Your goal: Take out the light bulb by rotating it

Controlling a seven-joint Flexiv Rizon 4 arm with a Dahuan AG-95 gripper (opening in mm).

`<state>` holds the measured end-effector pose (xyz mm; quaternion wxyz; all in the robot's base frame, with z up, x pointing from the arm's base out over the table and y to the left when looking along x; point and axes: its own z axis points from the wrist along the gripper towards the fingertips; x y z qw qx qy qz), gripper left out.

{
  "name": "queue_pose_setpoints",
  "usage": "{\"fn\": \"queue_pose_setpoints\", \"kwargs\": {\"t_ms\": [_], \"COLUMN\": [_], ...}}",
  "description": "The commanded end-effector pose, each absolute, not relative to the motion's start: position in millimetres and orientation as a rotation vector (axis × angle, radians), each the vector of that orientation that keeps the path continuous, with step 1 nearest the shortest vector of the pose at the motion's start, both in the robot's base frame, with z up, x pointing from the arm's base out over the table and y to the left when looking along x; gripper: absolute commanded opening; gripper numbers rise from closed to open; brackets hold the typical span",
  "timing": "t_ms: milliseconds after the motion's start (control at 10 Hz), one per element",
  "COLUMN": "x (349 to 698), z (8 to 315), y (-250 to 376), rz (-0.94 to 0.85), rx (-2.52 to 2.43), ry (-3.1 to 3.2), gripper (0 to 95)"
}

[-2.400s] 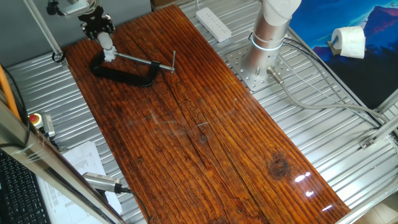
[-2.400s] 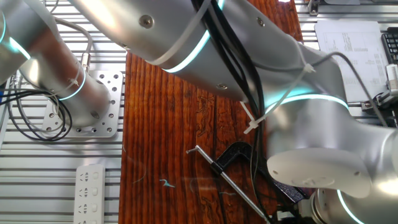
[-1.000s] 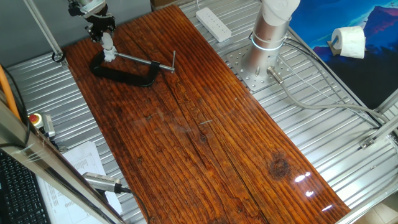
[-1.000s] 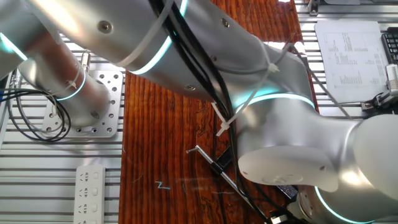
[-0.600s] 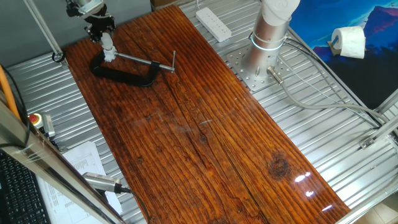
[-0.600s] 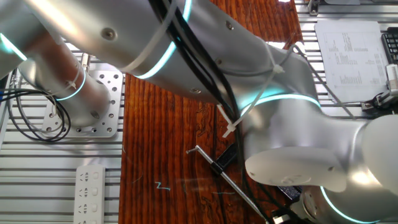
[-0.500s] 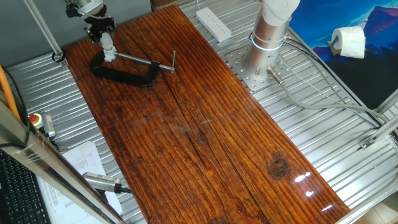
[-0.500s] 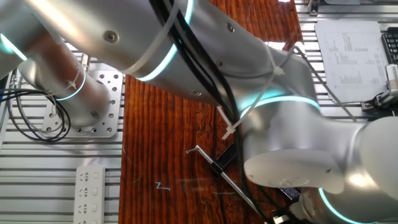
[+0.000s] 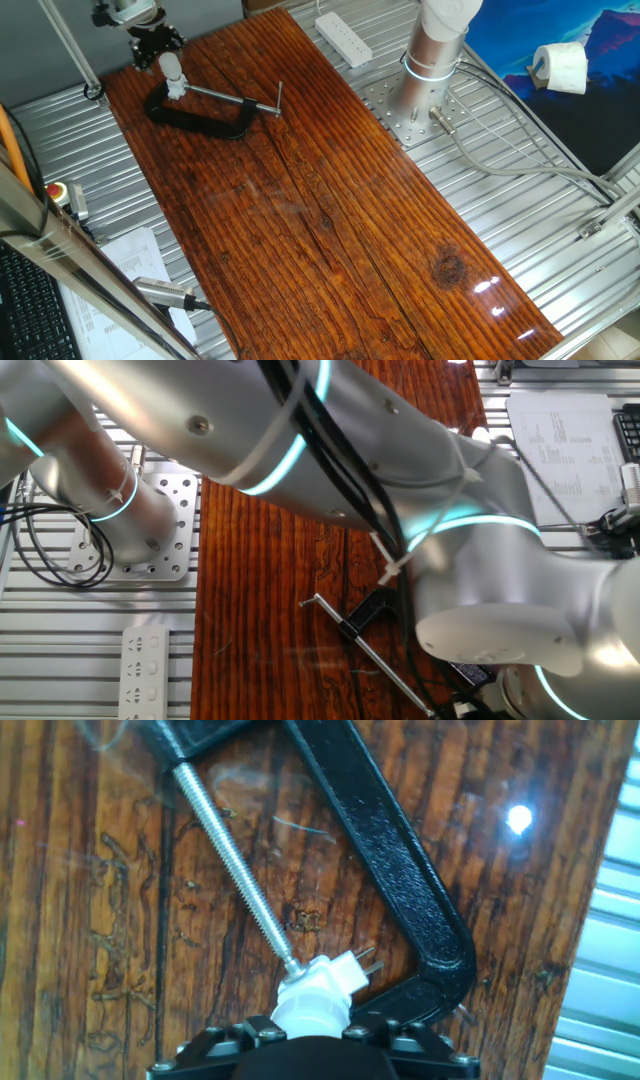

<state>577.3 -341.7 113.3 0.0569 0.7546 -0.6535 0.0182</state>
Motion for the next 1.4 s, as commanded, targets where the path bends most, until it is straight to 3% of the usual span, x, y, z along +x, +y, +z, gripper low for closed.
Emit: {"fn": "queue_pose_setpoints", "kwargs": {"t_ms": [100,500,600,1400], "x": [581.9,581.6,581.6,577.7], "z": [120.4,120.9,120.0,115.3], "y": [-340.9,-342.5,-342.6,-344.1], "rz": [0.063,0.09,0.077,-0.017], "rx": [1.951,1.519,1.449,1.318], "ry": [-2.328,-2.631,-2.67,-2.719], "gripper": [76.0,76.0,57.0,57.0]}}
